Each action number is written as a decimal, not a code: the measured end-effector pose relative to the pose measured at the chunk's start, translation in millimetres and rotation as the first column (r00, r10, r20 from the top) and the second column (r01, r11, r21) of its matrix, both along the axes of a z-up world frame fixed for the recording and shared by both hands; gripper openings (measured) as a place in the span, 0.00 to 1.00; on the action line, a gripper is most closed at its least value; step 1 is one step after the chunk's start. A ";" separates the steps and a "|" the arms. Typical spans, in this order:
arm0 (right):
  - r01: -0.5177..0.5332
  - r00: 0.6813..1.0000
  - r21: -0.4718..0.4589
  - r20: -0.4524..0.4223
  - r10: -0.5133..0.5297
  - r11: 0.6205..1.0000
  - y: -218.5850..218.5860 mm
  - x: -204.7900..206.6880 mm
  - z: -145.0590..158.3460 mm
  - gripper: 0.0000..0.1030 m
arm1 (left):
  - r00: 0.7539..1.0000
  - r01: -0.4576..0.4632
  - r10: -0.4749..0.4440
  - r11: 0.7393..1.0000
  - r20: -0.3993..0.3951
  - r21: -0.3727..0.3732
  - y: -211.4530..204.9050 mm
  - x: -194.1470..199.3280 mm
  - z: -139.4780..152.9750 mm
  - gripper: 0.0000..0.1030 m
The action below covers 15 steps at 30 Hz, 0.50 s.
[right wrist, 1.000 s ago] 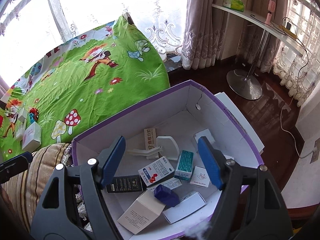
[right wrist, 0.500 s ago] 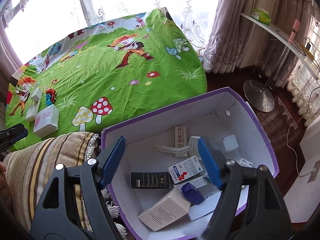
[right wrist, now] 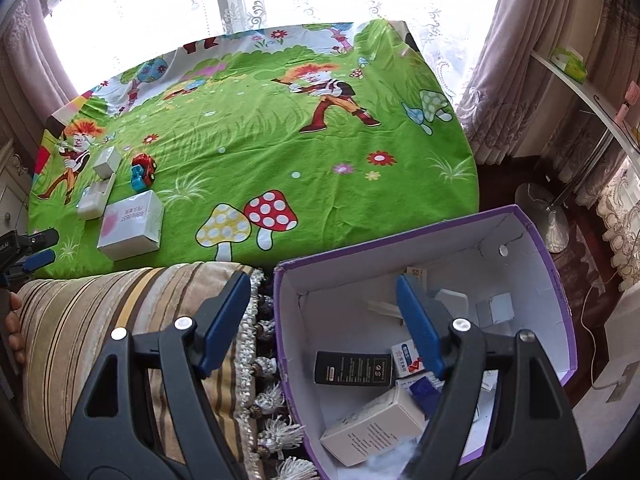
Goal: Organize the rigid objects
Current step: 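Move both open grippers back over the bed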
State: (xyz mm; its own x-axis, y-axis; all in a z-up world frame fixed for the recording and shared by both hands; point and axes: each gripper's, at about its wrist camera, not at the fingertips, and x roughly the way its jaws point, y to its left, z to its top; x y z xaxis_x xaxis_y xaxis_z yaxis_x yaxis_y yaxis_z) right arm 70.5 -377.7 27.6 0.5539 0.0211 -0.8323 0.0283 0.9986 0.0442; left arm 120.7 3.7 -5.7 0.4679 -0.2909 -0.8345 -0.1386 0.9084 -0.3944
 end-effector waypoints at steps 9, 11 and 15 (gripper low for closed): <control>-0.131 0.991 -0.003 0.023 0.131 0.991 53.8 25.2 10.8 0.76 | 0.998 0.037 -0.026 0.981 -0.060 0.191 6.5 42.5 -4.8 0.82; -0.163 0.986 -0.009 0.031 0.163 0.987 66.8 30.3 14.2 0.76 | 0.998 0.038 -0.025 0.976 -0.062 0.216 5.8 52.4 -6.5 0.82; -0.218 0.975 -0.007 0.041 0.218 0.976 90.9 42.5 19.9 0.76 | 0.997 0.039 -0.019 0.967 -0.081 0.250 3.6 71.8 -12.2 0.82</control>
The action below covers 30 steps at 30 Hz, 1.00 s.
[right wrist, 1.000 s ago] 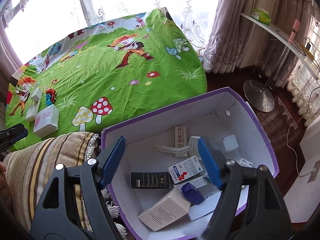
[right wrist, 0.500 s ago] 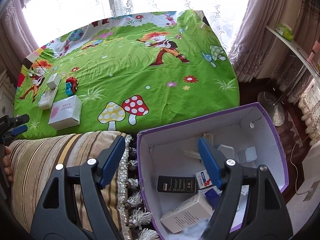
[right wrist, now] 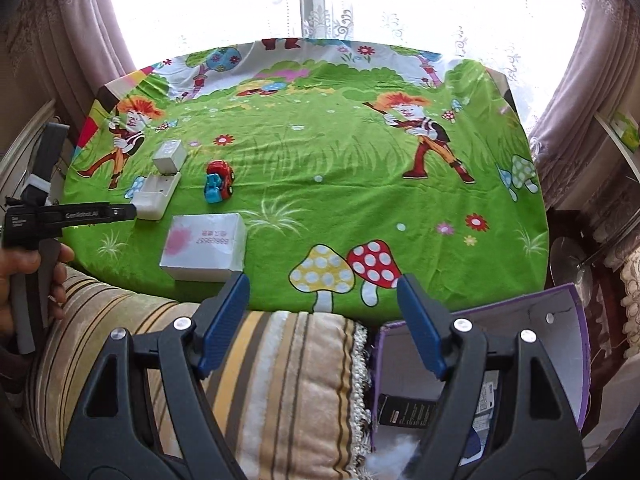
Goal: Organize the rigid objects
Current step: 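Move both open grippers back over the bed, then grasp the white HOLDER tray with the left gripper while the right grasps the toy car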
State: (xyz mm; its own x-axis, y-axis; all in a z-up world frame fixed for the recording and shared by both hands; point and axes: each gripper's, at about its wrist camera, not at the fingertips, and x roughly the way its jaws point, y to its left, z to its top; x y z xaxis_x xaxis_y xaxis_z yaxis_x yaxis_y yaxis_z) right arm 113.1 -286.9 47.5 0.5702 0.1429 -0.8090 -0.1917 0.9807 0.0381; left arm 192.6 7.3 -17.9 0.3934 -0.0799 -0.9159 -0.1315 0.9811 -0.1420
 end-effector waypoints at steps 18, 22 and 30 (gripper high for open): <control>-0.172 0.983 0.006 -0.065 0.172 0.985 95.5 58.9 -26.9 0.76 | 1.000 -0.003 0.003 1.000 0.009 0.029 4.9 32.4 -26.7 0.86; -0.180 0.980 -0.008 -0.086 0.179 0.984 109.2 69.7 -37.0 0.76 | 1.000 -0.012 0.013 1.000 0.022 -0.020 10.2 28.3 -27.2 0.86; -0.174 0.978 -0.037 -0.123 0.168 0.984 126.1 89.6 -56.2 0.71 | 1.000 0.014 -0.014 0.999 0.004 -0.044 8.1 30.9 -37.3 0.86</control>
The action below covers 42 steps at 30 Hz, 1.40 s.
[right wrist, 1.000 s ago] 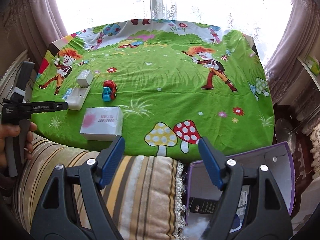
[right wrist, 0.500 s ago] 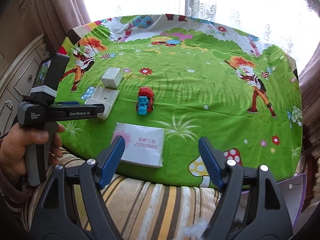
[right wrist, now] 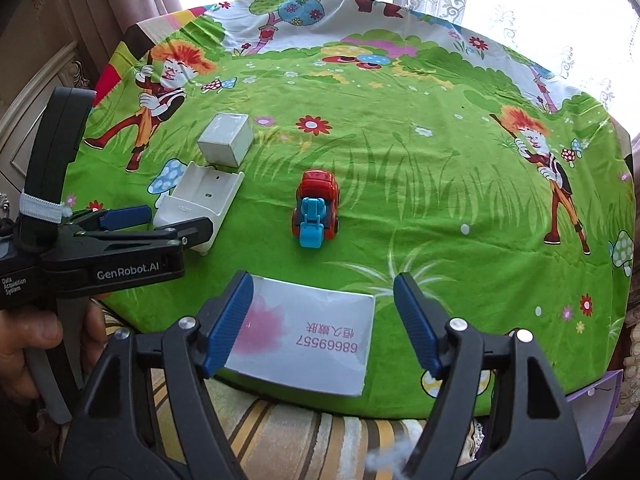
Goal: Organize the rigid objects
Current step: 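Grasp the white HOLDER tray with the left gripper while the right grasps the toy car, then carry the white holder and red-blue toy car over the purple box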
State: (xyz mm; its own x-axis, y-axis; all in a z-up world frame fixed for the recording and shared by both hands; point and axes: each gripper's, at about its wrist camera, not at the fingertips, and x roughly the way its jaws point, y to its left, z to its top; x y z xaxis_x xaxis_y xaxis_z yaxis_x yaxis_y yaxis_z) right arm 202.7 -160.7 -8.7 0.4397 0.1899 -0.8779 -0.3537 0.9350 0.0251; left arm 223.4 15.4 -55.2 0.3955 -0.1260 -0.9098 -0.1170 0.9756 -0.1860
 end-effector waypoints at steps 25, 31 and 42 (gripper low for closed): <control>-0.023 0.999 -0.054 -0.030 0.021 0.998 33.5 31.8 -30.9 0.23 | 0.997 -0.029 0.033 0.998 0.072 -0.052 19.5 -10.2 1.2 0.64; -0.015 0.999 -0.056 -0.034 0.013 0.998 33.1 35.6 -34.7 0.20 | 0.997 -0.030 0.034 0.998 0.073 -0.055 19.8 -10.5 1.4 0.64; -0.003 0.999 -0.034 0.048 0.004 0.999 27.8 29.9 -14.5 0.18 | 0.996 -0.038 0.044 0.996 0.079 -0.075 23.0 -11.2 2.0 0.64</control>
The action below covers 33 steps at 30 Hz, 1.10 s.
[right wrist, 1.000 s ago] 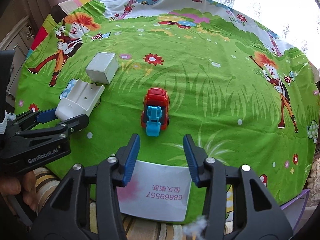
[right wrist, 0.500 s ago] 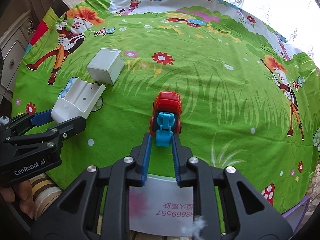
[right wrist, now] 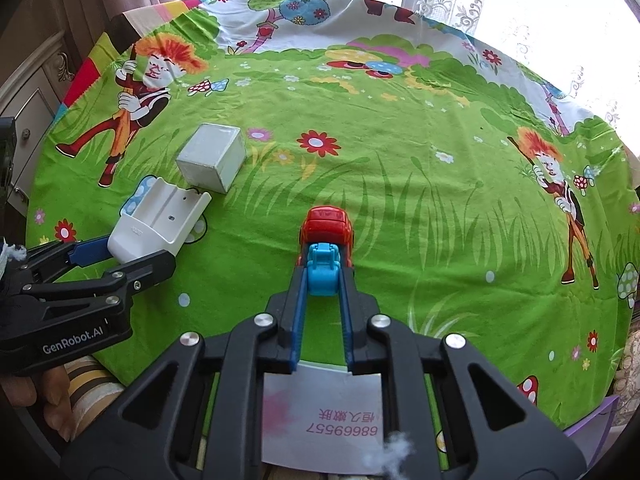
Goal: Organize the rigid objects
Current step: 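Carry the white holder and red-blue toy car over the purple box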
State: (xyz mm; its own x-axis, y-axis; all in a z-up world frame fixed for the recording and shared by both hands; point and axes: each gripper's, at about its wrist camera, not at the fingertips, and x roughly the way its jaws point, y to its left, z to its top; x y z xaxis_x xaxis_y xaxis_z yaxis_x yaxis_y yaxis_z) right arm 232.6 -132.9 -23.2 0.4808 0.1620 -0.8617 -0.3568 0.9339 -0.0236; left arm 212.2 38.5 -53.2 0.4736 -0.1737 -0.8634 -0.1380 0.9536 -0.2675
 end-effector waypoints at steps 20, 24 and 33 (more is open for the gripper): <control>0.080 0.994 0.077 0.068 -0.085 0.994 -56.4 -27.5 41.6 0.18 | 0.995 0.013 -0.010 0.999 0.098 -0.029 -3.1 -12.9 20.1 0.63; 0.111 0.990 0.085 0.082 -0.117 0.990 -81.8 -43.7 52.1 0.18 | 0.993 0.015 -0.012 1.000 0.116 -0.027 -6.9 -16.2 26.4 0.63; 0.235 0.965 0.079 0.101 -0.243 0.969 -165.5 -90.0 68.7 0.18 | 0.988 0.062 -0.057 0.998 0.142 -0.032 -29.0 -30.9 43.5 0.63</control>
